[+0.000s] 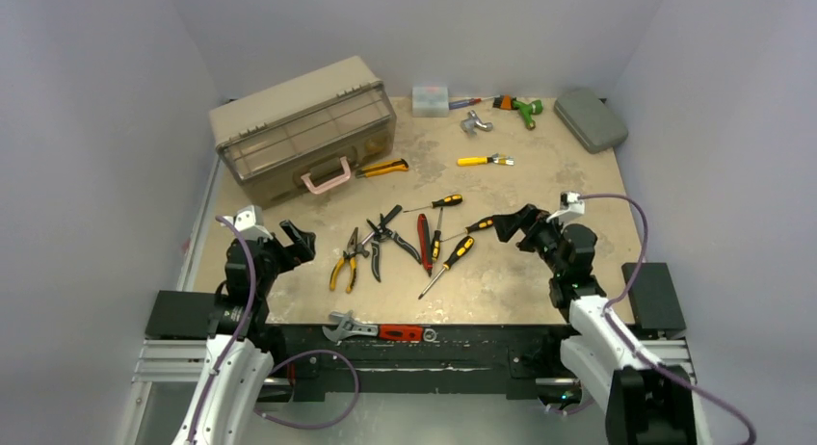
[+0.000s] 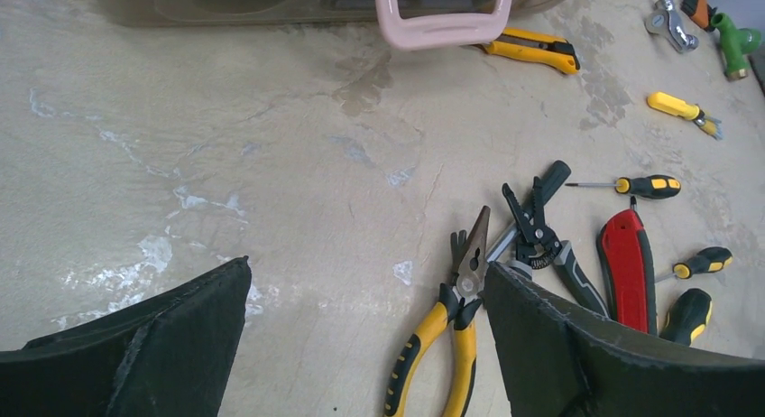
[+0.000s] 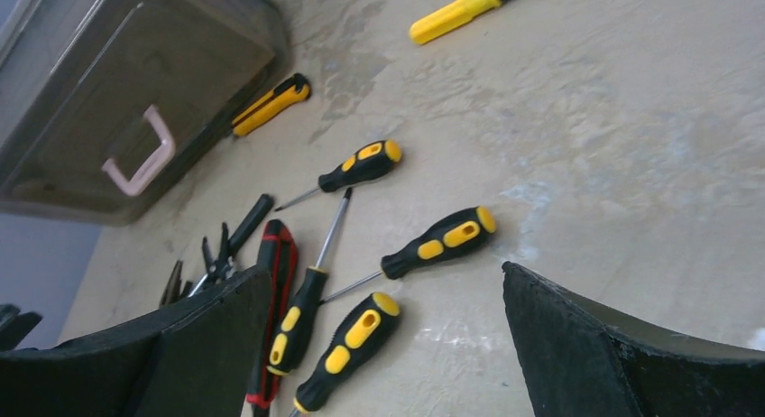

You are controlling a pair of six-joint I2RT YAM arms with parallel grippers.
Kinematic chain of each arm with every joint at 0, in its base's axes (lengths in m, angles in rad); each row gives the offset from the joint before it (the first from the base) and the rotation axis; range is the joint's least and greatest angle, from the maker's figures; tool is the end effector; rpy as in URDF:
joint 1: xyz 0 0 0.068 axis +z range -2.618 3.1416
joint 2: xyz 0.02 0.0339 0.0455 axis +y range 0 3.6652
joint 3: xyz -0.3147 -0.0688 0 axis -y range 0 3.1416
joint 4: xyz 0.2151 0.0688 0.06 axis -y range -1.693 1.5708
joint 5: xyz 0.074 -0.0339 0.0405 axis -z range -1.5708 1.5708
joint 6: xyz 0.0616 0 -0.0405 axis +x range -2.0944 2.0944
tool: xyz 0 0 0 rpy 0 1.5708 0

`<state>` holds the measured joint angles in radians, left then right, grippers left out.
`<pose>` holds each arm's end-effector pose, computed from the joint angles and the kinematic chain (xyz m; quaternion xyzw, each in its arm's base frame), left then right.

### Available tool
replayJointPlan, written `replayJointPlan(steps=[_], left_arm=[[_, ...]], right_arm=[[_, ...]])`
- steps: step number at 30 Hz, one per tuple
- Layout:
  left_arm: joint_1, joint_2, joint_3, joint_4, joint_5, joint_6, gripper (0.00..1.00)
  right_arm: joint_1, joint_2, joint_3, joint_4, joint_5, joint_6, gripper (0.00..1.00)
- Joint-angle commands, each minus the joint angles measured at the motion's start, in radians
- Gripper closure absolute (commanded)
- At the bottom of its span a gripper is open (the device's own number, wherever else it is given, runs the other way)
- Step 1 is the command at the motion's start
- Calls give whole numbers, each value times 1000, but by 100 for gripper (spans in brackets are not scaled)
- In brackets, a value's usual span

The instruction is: Pack the tool kit

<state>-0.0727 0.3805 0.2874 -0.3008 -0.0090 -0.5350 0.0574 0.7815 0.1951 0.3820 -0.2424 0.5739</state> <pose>0.0726 -0.0047 0.2181 -0.1930 0.8091 -0.1625 0.5308 0.1389 0.0228 0.2389 0.1228 0.7638 0.2837 0.5666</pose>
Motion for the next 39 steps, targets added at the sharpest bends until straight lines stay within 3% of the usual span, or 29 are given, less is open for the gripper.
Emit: replayJointPlan(steps=[1, 5, 17, 20, 26, 39], left_arm=[[-1, 0, -3, 54, 39, 25, 3], [-1, -3, -5, 54, 51, 28, 4], [0, -83, -24, 30, 30, 22, 4], [-1, -101, -27, 24, 25, 21, 4], [-1, -115, -30, 21, 4, 20, 4], [-1, -61, -24, 47, 32, 22, 8]], right_arm=[[68, 188, 75, 245, -189, 106, 1], [274, 376, 179, 304, -112, 126, 1], [618, 994, 489, 761, 68, 373, 7], [648, 1135, 554, 873, 129, 442, 9], [703, 1331, 707, 931, 179, 500, 9], [706, 1530, 932, 951, 167, 535, 10]])
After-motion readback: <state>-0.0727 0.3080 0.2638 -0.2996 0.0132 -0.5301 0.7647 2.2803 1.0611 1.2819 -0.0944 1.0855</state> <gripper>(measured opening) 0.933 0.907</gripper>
